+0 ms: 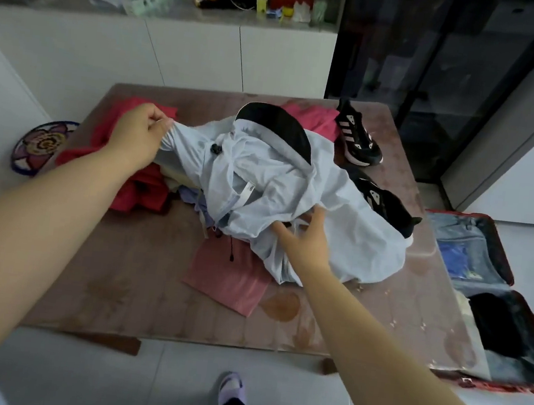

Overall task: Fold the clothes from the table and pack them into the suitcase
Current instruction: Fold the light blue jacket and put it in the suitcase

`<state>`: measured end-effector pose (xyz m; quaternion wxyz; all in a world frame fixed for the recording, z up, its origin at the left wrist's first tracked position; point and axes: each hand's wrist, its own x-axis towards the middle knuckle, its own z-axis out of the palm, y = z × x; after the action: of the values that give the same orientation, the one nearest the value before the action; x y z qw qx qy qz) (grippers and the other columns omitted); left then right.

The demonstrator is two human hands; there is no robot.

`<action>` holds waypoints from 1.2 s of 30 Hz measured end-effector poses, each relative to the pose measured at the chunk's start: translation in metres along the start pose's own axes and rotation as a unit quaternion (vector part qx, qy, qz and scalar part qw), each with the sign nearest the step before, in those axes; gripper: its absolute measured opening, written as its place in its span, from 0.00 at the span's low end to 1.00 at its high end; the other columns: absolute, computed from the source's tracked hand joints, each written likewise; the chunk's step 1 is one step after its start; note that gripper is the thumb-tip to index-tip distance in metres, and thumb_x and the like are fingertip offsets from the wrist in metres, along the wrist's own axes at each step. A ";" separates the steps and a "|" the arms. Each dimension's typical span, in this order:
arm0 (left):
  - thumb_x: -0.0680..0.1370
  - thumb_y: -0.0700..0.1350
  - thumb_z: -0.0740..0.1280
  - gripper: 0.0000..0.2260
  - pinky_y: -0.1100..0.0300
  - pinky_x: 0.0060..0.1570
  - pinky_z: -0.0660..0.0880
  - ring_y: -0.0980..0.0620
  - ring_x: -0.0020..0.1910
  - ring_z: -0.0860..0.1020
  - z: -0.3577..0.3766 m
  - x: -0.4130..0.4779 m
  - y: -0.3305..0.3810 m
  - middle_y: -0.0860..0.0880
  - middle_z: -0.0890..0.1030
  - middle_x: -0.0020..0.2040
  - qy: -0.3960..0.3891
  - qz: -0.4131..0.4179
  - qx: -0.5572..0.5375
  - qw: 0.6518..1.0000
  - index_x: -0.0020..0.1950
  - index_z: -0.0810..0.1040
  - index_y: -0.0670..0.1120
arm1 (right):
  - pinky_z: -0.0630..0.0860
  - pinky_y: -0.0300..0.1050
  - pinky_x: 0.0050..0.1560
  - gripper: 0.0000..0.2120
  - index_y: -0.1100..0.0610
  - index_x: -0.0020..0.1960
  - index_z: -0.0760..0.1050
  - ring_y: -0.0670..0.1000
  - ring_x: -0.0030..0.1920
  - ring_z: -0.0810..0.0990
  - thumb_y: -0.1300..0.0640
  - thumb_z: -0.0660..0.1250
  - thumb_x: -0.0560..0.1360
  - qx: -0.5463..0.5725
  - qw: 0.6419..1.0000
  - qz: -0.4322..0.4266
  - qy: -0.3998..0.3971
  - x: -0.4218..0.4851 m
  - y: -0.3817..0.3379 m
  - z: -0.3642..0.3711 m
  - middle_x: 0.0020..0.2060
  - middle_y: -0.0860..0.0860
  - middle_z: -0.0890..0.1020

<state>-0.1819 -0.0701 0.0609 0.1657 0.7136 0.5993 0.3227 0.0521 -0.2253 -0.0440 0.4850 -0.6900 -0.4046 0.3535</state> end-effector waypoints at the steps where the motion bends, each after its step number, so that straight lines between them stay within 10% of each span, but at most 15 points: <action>1: 0.80 0.43 0.62 0.08 0.61 0.41 0.64 0.47 0.43 0.74 -0.004 -0.001 -0.007 0.42 0.77 0.43 0.004 -0.016 0.003 1.000 0.51 0.75 0.39 | 0.73 0.41 0.54 0.27 0.50 0.66 0.61 0.48 0.58 0.75 0.53 0.71 0.72 0.055 0.998 -0.019 -0.008 0.001 -0.009 0.002 0.55 0.45 0.75; 4: 0.80 0.43 0.62 0.09 0.58 0.45 0.66 0.46 0.46 0.74 -0.010 -0.006 -0.021 0.38 0.79 0.50 -0.014 -0.045 0.012 0.999 0.52 0.76 0.38 | 0.75 0.49 0.60 0.33 0.52 0.75 0.54 0.53 0.62 0.74 0.56 0.67 0.75 0.047 0.995 -0.065 -0.052 0.025 -0.039 0.013 0.64 0.52 0.71; 10: 0.78 0.41 0.64 0.15 0.52 0.50 0.71 0.43 0.45 0.78 -0.005 -0.037 -0.034 0.42 0.81 0.42 -0.145 0.056 0.051 0.987 0.65 0.70 0.48 | 0.60 0.54 0.65 0.29 0.48 0.77 0.51 0.62 0.65 0.67 0.52 0.58 0.79 -0.323 0.925 -0.182 -0.079 0.054 -0.086 0.063 0.72 0.55 0.63; 14: 0.81 0.44 0.58 0.26 0.55 0.74 0.51 0.48 0.68 0.68 0.025 -0.049 -0.011 0.47 0.79 0.57 -0.235 0.108 0.115 0.959 0.74 0.52 0.62 | 0.44 0.57 0.73 0.24 0.45 0.75 0.56 0.59 0.71 0.59 0.52 0.55 0.81 -0.436 0.857 -0.203 -0.186 0.046 -0.075 0.098 0.74 0.51 0.59; 21: 0.82 0.44 0.57 0.14 0.56 0.71 0.35 0.54 0.63 0.73 0.063 -0.007 -0.021 0.51 0.79 0.59 -0.200 0.190 0.178 0.945 0.65 0.75 0.52 | 0.56 0.47 0.65 0.13 0.53 0.54 0.78 0.56 0.54 0.74 0.49 0.66 0.73 -0.277 0.939 -0.175 0.104 0.023 -0.007 0.028 0.51 0.51 0.79; 25: 0.81 0.45 0.60 0.14 0.57 0.71 0.35 0.50 0.60 0.76 0.072 0.003 -0.017 0.49 0.81 0.57 -0.184 0.192 0.113 0.957 0.65 0.74 0.51 | 0.59 0.47 0.64 0.21 0.54 0.60 0.75 0.55 0.56 0.74 0.45 0.70 0.71 -0.341 0.936 -0.066 0.048 0.015 0.019 0.018 0.52 0.50 0.79; 28: 0.80 0.45 0.62 0.16 0.62 0.69 0.35 0.49 0.58 0.78 0.072 0.007 -0.016 0.48 0.82 0.54 -0.167 0.199 0.079 0.963 0.67 0.71 0.52 | 0.59 0.46 0.65 0.10 0.55 0.47 0.80 0.56 0.51 0.73 0.49 0.68 0.74 -0.362 0.929 -0.071 0.040 0.019 0.022 0.021 0.40 0.50 0.81; 32: 0.77 0.43 0.67 0.14 0.53 0.71 0.52 0.46 0.55 0.77 0.061 0.008 -0.018 0.45 0.82 0.49 -0.131 0.208 0.041 0.968 0.63 0.74 0.46 | 0.68 0.50 0.60 0.07 0.57 0.47 0.83 0.55 0.50 0.77 0.54 0.71 0.73 -0.218 0.972 -0.052 0.077 0.020 0.007 0.003 0.44 0.52 0.83; 36: 0.76 0.41 0.68 0.08 0.58 0.49 0.70 0.46 0.51 0.78 0.039 0.003 -0.020 0.45 0.82 0.49 -0.107 0.171 0.012 0.979 0.53 0.80 0.41 | 0.72 0.31 0.45 0.04 0.53 0.43 0.79 0.45 0.42 0.76 0.59 0.67 0.76 -0.073 0.995 -0.032 0.059 0.017 -0.028 -0.041 0.39 0.45 0.81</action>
<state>-0.1712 -0.0564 0.0207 0.1627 0.8378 0.4509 0.2615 0.0894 -0.2202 -0.0076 0.4676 -0.7302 -0.4212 0.2661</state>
